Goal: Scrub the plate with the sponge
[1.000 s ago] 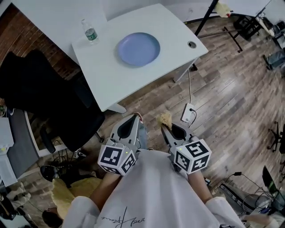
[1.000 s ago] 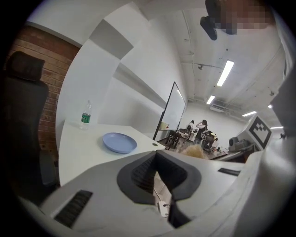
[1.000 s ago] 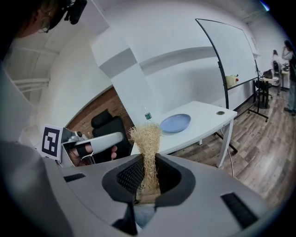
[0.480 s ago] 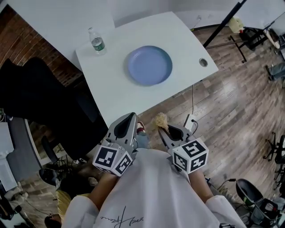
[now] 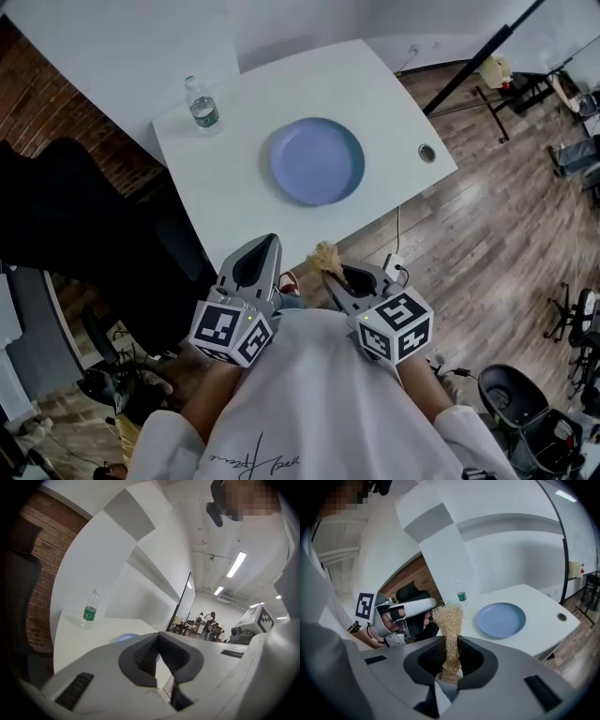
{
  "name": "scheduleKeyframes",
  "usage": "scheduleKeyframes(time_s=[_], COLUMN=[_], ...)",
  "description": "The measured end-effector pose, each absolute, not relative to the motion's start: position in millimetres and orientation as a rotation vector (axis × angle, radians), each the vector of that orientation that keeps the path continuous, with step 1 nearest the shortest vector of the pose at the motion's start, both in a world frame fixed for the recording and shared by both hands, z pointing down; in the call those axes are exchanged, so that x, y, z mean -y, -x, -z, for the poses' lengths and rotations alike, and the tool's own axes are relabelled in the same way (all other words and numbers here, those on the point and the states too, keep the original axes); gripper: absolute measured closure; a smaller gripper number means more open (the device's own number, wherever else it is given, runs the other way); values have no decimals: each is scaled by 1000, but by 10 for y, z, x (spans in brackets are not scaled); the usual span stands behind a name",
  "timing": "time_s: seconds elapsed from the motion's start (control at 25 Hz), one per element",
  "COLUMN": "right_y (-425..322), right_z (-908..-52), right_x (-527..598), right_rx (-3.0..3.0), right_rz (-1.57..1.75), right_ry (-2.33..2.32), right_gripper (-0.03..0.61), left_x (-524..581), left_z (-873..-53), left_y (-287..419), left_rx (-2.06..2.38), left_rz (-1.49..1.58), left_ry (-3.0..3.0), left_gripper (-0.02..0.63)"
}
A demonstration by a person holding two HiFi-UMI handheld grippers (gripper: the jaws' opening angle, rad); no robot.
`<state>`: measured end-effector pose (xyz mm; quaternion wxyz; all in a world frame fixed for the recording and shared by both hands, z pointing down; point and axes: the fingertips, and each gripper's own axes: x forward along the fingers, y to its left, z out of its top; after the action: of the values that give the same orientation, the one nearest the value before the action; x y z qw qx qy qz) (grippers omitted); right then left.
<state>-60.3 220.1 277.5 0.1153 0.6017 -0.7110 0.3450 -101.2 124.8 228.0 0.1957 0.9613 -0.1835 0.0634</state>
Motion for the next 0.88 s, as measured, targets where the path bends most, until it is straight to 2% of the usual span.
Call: scheduleKeyframes(time_s=[0.88], right_y=[-117], right_z=[-3004], right_x=[-1639], right_rx=[2080], right_rz=[-997], right_ry=[-1652], right_gripper=[532], left_x=[-622], left_z=[-2574], left_y=[1065], left_rx=[803], left_rz=[-311], left_ry=[-2596], left_gripper=[595])
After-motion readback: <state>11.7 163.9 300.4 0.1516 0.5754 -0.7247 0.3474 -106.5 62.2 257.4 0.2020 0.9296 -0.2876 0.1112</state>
